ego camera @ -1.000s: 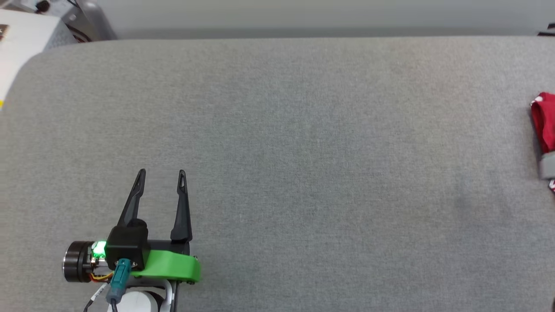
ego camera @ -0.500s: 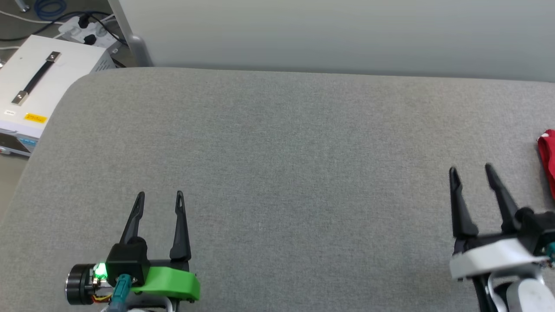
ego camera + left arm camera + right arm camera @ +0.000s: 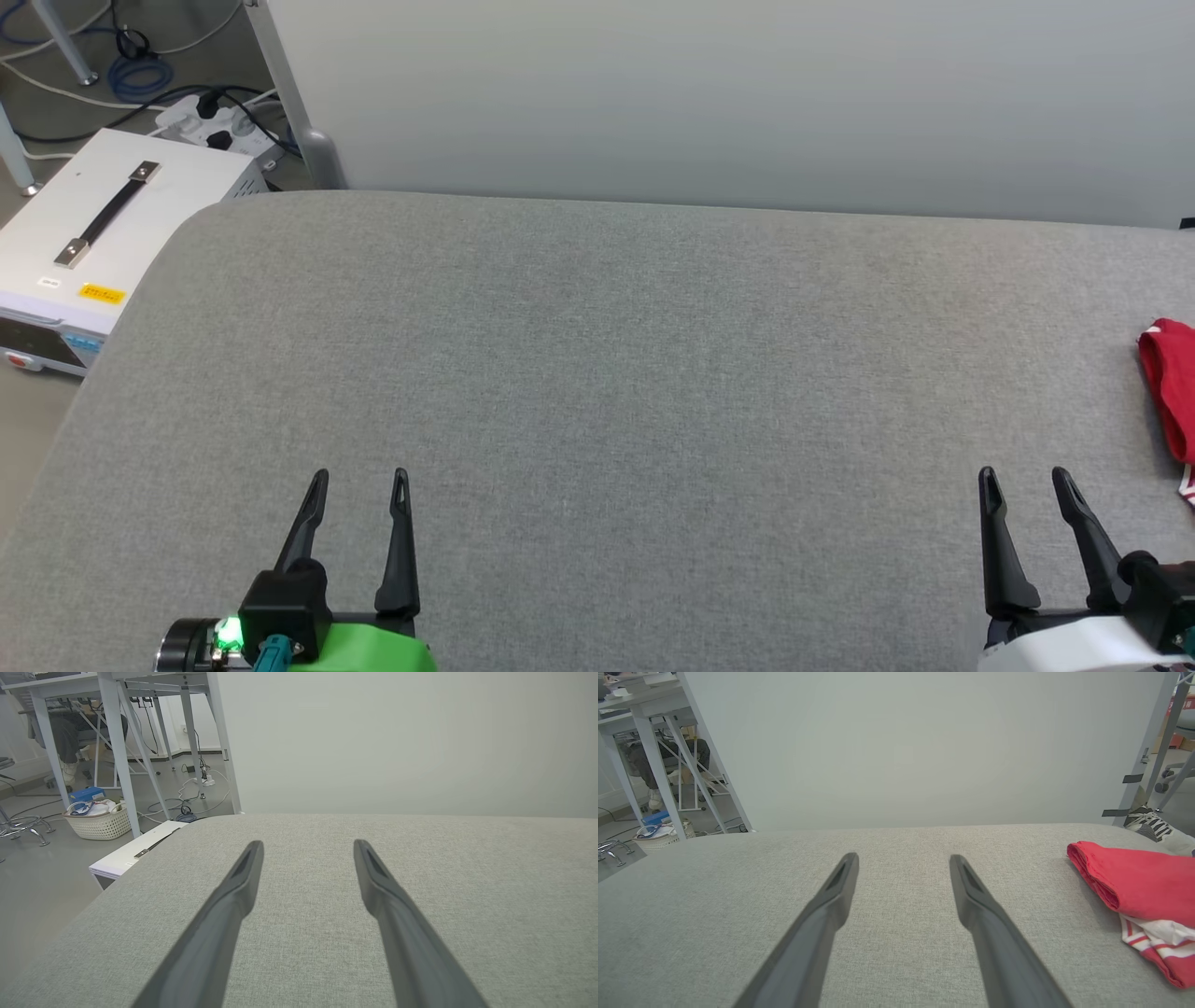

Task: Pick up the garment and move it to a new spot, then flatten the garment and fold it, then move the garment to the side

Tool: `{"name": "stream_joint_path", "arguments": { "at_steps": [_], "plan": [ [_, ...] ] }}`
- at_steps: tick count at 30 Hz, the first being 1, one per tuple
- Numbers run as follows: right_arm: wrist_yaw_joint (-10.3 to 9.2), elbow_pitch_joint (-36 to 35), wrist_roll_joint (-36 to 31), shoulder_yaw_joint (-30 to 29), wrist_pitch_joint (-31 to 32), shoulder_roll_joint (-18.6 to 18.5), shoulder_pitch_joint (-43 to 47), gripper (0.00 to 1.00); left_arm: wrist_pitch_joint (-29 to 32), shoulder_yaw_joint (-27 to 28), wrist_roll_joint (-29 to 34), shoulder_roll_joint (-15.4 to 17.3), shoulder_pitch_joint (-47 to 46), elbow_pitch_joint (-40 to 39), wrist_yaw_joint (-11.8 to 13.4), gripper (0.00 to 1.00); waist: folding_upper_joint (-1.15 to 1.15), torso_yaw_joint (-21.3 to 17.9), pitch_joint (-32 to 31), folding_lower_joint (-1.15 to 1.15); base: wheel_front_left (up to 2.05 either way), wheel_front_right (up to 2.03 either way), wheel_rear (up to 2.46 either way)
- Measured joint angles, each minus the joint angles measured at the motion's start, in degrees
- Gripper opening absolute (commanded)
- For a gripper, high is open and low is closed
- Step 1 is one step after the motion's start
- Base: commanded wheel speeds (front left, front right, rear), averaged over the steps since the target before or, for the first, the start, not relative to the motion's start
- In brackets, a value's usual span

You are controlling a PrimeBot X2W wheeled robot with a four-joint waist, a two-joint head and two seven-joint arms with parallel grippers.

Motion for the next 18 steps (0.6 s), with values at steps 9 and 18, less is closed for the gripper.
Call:
{"name": "stream_joint_path", "arguments": {
  "at_steps": [9,18],
  "plan": [
    [0.0,0.0,-0.02,0.41,0.0,-0.09,1.44,1.0,0.0,0.44,-0.05,-0.18,0.54,0.76,-0.55,1.0,0.0,-0.45,-0.72,0.0,0.0,0.0,0.0],
    [0.01,0.03,-0.02,0.49,0.18,-0.07,1.47,0.0,0.1,0.45,-0.05,-0.18,0.53,1.04,-1.02,0.0,0.0,-0.53,-0.79,0.0,0.0,0.0,0.0]
  ]
}}
